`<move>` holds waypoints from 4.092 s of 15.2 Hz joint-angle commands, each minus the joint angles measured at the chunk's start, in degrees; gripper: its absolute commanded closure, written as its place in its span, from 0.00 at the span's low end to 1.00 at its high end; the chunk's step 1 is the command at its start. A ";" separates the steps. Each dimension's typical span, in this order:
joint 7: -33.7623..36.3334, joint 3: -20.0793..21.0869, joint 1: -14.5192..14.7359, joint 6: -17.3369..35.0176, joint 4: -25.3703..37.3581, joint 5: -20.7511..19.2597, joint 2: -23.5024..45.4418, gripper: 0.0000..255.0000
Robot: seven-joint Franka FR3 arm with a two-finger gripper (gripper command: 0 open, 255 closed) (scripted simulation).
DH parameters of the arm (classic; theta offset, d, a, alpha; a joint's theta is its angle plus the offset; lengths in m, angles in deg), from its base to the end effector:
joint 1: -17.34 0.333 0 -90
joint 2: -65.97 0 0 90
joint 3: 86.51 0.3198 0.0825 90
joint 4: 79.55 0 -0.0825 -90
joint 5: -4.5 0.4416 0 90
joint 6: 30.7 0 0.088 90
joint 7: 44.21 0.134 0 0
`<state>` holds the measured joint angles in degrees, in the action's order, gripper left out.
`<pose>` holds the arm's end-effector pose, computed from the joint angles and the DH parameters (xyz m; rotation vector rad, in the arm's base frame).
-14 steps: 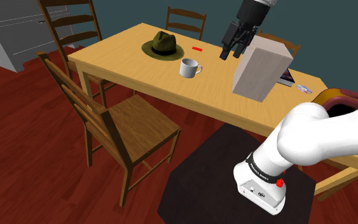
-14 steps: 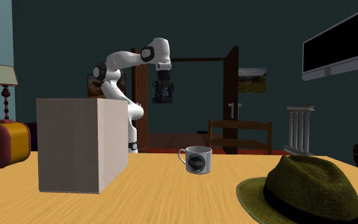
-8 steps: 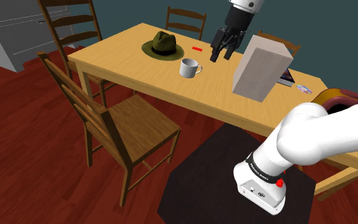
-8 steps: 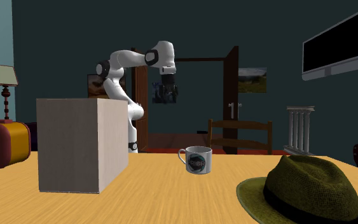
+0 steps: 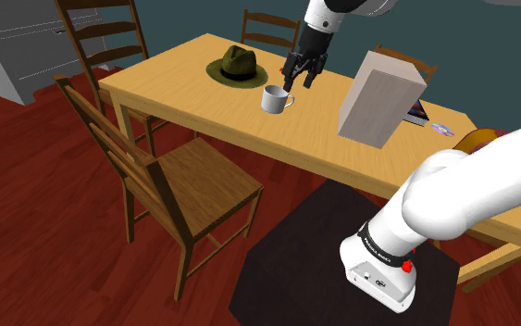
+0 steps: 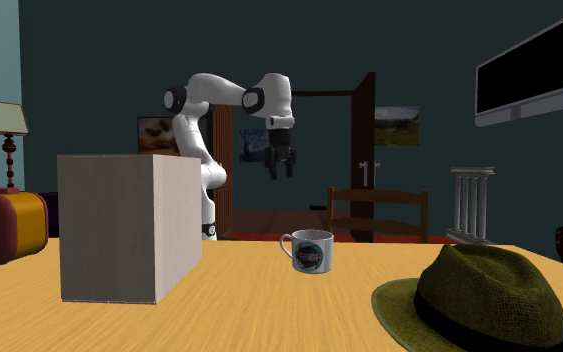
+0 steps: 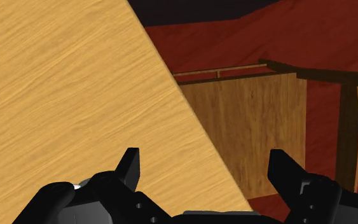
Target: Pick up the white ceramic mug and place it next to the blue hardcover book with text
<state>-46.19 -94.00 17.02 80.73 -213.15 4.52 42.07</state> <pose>0.4772 -0.0665 0.4546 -3.0872 0.1413 -0.0482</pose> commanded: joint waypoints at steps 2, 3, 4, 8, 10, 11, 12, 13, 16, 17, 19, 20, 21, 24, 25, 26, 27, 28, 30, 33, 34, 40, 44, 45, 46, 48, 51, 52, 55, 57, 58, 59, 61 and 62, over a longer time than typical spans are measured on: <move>-0.89 -0.96 -0.47 3.66 2.29 -0.57 5.77 0.00; -1.16 -1.26 -0.59 4.78 3.32 -0.66 7.87 0.00; -1.43 -1.55 -0.71 5.85 4.42 -0.72 9.99 0.00; -2.53 -2.61 -1.26 9.47 9.52 -0.66 18.51 0.00; -3.09 -3.08 -1.59 10.90 12.48 -0.47 22.80 0.00; -3.37 -3.29 -1.77 11.51 14.07 -0.34 24.95 0.00; -3.64 -3.49 -1.97 12.06 15.73 -0.19 27.11 0.00; -3.92 -3.67 -2.20 12.54 17.46 -0.03 29.27 0.00; -4.70 -4.10 -2.98 13.56 23.10 0.56 35.79 0.00; -4.94 -4.20 -3.29 13.77 25.14 0.76 37.97 0.00; -5.18 -4.28 -3.65 13.90 27.37 0.98 40.28 0.00; -5.24 -4.26 -3.70 14.55 27.10 1.07 40.66 0.00; -5.30 -4.24 -3.74 15.19 26.84 1.16 41.05 0.00; -5.49 -4.15 -3.89 17.11 26.14 1.46 42.28 0.00; -5.56 -4.11 -3.94 17.74 25.93 1.57 42.71 0.00; -5.67 -4.05 -4.03 18.72 25.62 1.74 43.40 0.00; -5.67 -4.05 -4.03 18.73 25.61 1.73 43.39 0.00; -5.67 -4.05 -4.03 18.72 25.62 1.73 43.40 0.00; -5.67 -4.05 -4.03 18.72 25.62 1.73 43.40 0.00; -5.67 -4.05 -4.03 18.72 25.62 1.73 43.40 0.00; -5.66 -4.05 -4.03 18.71 25.63 1.73 43.40 0.00; -5.67 -4.05 -4.03 18.71 25.63 1.73 43.40 1.00; -5.67 -4.05 -4.03 18.72 25.62 1.73 43.40 1.00; -5.63 -4.09 -3.99 18.08 25.88 1.64 43.00 1.00; -5.59 -4.13 -3.96 17.43 26.14 1.55 42.61 1.00; -5.52 -4.20 -3.90 16.11 26.73 1.37 41.87 1.00; -5.42 -4.30 -3.82 14.12 27.70 1.13 40.83 1.00; -5.39 -4.33 -3.80 13.45 28.05 1.05 40.50 1.00; -5.31 -4.40 -3.74 11.42 29.17 0.84 39.58 1.00; -5.27 -4.45 -3.70 10.05 29.98 0.71 39.01 1.00; -5.25 -4.47 -3.69 9.36 30.41 0.65 38.75 1.00; -5.23 -4.48 -3.67 8.67 30.85 0.59 38.49 1.00; -5.21 -4.52 -3.65 7.28 31.78 0.48 38.01 1.00; -5.19 -4.53 -3.64 6.57 32.26 0.43 37.79 1.00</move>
<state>-51.31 -98.49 13.42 88.04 -181.31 5.01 80.16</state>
